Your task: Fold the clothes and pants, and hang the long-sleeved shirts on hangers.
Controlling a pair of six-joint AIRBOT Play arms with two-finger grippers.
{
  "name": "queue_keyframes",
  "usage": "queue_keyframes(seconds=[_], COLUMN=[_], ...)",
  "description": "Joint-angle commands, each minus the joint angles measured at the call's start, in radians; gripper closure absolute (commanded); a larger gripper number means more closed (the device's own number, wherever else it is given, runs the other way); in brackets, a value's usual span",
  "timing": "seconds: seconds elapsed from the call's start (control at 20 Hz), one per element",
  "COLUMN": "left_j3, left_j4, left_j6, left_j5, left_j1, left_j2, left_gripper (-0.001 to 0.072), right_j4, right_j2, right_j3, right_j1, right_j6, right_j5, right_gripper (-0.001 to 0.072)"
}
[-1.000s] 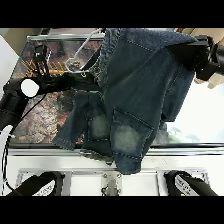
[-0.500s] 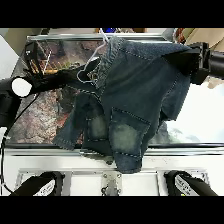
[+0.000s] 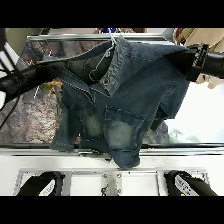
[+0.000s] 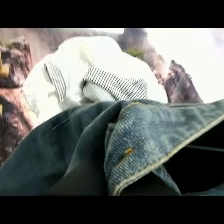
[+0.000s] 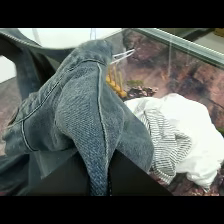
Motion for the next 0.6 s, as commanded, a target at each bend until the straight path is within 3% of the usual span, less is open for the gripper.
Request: queue_keyframes(seconds=[0.0, 0.2, 0.55], left_j3=[0.001, -0.016, -0.141], left_j4=[0.002, 0.047, 0.104], left_j6=[0.002, -0.002, -0.033], left_j5=[0.002, -0.028, -0.005], left_j1=[-0.018, -0.145, -0.523], left_j2=[0.104, 0.201, 0.245], left_gripper=[0.0689, 0.0690, 0.0688], right_j4=[-0.037, -0.006, 0.235], right_j2=[0.000, 0.000, 0.000], right_j3=[0.000, 0.000, 0.000], right_j1=[0.000, 0.000, 0.001], right_j6=[0.013, 0.033, -0.027], right_j5=[-0.031, -0.097, -0.121], right_gripper=[0.0686, 0.0686, 0.0686])
